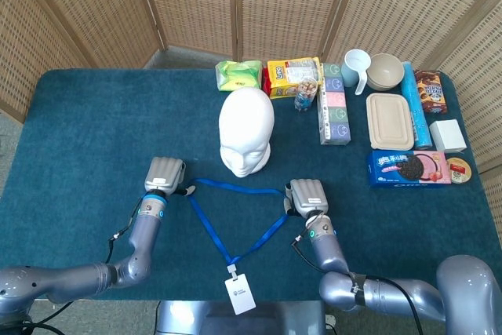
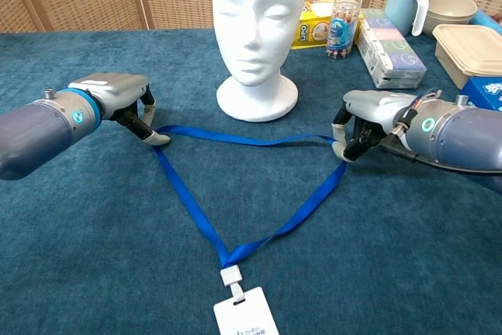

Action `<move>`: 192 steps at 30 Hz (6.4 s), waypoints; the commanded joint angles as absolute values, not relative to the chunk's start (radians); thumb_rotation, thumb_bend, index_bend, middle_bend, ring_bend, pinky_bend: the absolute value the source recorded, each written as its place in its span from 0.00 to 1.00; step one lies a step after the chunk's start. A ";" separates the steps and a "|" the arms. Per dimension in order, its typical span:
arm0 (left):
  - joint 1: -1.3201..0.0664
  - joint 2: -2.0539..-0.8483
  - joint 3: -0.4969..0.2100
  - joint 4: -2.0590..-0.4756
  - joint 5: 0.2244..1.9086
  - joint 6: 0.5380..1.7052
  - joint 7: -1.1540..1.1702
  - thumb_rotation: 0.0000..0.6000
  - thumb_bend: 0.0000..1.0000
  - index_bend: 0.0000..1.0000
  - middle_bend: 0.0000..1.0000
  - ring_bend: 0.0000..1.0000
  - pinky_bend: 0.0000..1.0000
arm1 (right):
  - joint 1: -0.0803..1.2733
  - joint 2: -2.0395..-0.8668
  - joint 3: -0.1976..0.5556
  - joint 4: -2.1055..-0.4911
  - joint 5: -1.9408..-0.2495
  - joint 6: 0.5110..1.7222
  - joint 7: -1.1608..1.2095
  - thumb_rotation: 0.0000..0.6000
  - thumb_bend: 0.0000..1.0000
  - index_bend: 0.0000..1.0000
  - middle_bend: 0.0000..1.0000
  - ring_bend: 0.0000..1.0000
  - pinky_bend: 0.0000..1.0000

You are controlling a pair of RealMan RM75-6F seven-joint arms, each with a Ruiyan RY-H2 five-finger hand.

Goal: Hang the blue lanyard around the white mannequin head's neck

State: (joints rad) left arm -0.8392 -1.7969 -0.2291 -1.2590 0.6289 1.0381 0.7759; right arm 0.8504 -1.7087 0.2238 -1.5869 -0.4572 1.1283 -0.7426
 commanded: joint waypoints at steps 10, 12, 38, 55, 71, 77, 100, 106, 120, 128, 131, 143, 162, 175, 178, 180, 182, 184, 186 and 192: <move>-0.842 -1.808 -0.234 -1.241 0.608 1.028 0.777 0.70 0.28 0.64 0.97 1.00 1.00 | 0.851 -1.710 0.223 -1.582 -0.444 1.131 -0.749 0.97 0.59 0.64 0.97 1.00 1.00; -0.843 -1.809 -0.234 -1.238 0.606 1.027 0.779 0.70 0.28 0.64 0.97 1.00 1.00 | 0.851 -1.710 0.223 -1.582 -0.443 1.130 -0.749 0.97 0.59 0.64 0.97 1.00 1.00; -0.847 -1.818 -0.246 -1.232 0.607 1.033 0.768 0.70 0.31 0.65 0.97 1.00 1.00 | 0.847 -1.704 0.227 -1.581 -0.434 1.135 -0.748 0.99 0.59 0.64 0.98 1.00 1.00; -0.844 -1.813 -0.245 -1.252 0.610 1.050 0.774 0.70 0.34 0.67 0.97 1.00 1.00 | 0.842 -1.694 0.228 -1.592 -0.437 1.135 -0.738 0.99 0.60 0.64 0.98 1.00 1.00; -0.845 -1.818 -0.245 -1.244 0.611 1.057 0.786 0.73 0.39 0.71 0.97 1.00 1.00 | 0.836 -1.682 0.233 -1.604 -0.445 1.134 -0.721 1.00 0.60 0.64 0.98 1.00 1.00; -0.845 -1.816 -0.245 -1.247 0.613 1.058 0.788 0.73 0.41 0.71 0.97 1.00 1.00 | 0.835 -1.681 0.232 -1.605 -0.445 1.135 -0.717 1.00 0.60 0.64 0.98 1.00 1.00; -0.835 -1.802 -0.245 -1.262 0.635 1.078 0.781 0.75 0.43 0.73 0.97 1.00 1.00 | 0.820 -1.655 0.234 -1.650 -0.474 1.147 -0.684 1.00 0.60 0.64 0.98 1.00 1.00; -0.822 -1.785 -0.241 -1.288 0.654 1.100 0.772 0.75 0.43 0.73 0.97 1.00 1.00 | 0.804 -1.632 0.233 -1.691 -0.505 1.156 -0.657 1.00 0.60 0.64 0.98 1.00 1.00; -0.739 -1.668 -0.221 -1.486 0.788 1.239 0.705 0.75 0.43 0.74 0.97 1.00 1.00 | 0.713 -1.496 0.208 -1.896 -0.687 1.204 -0.530 1.00 0.60 0.65 0.99 1.00 1.00; -0.689 -1.574 -0.219 -1.646 0.889 1.338 0.678 0.75 0.43 0.74 0.97 1.00 1.00 | 0.660 -1.409 0.190 -2.007 -0.815 1.225 -0.454 1.00 0.61 0.66 0.99 1.00 1.00; -0.675 -1.540 -0.219 -1.705 0.928 1.371 0.680 0.75 0.43 0.74 0.97 1.00 1.00 | 0.640 -1.372 0.186 -2.045 -0.868 1.222 -0.413 1.00 0.61 0.66 0.99 1.00 1.00; -0.698 -1.420 -0.300 -1.890 0.971 1.393 0.729 0.75 0.43 0.74 0.97 1.00 1.00 | 0.646 -1.214 0.259 -2.147 -0.953 1.125 -0.266 1.00 0.61 0.66 1.00 1.00 1.00; -0.842 -1.386 -0.462 -1.884 0.827 1.304 0.746 0.76 0.43 0.74 0.97 1.00 1.00 | 0.755 -1.089 0.464 -2.099 -0.838 0.989 -0.068 1.00 0.61 0.67 1.00 1.00 1.00; -0.946 -1.410 -0.549 -1.759 0.710 1.250 0.678 0.75 0.43 0.74 0.97 1.00 1.00 | 0.846 -1.044 0.574 -1.922 -0.719 0.828 0.119 1.00 0.61 0.67 1.00 1.00 1.00; -0.962 -1.414 -0.556 -1.741 0.686 1.240 0.668 0.75 0.43 0.74 0.97 1.00 1.00 | 0.863 -1.039 0.585 -1.893 -0.703 0.802 0.142 1.00 0.61 0.67 1.00 1.00 1.00; -0.978 -1.418 -0.559 -1.724 0.666 1.231 0.667 0.76 0.43 0.74 0.97 1.00 1.00 | 0.878 -1.035 0.591 -1.862 -0.685 0.780 0.159 1.00 0.61 0.67 1.00 1.00 1.00; -0.990 -1.424 -0.560 -1.708 0.657 1.229 0.663 0.75 0.43 0.74 0.97 1.00 1.00 | 0.890 -1.034 0.590 -1.837 -0.674 0.764 0.167 1.00 0.61 0.67 1.00 1.00 1.00; -1.000 -1.429 -0.559 -1.693 0.648 1.226 0.658 0.75 0.43 0.74 0.97 1.00 1.00 | 0.898 -1.033 0.591 -1.819 -0.665 0.748 0.181 1.00 0.61 0.67 1.00 1.00 1.00; -1.008 -1.433 -0.558 -1.678 0.637 1.221 0.655 0.76 0.43 0.74 0.97 1.00 1.00 | 0.903 -1.034 0.592 -1.798 -0.656 0.737 0.196 1.00 0.61 0.67 1.00 1.00 1.00; -1.022 -1.441 -0.558 -1.642 0.614 1.217 0.632 0.75 0.43 0.74 0.97 1.00 1.00 | 0.910 -1.038 0.592 -1.747 -0.654 0.705 0.239 1.00 0.61 0.67 1.00 1.00 1.00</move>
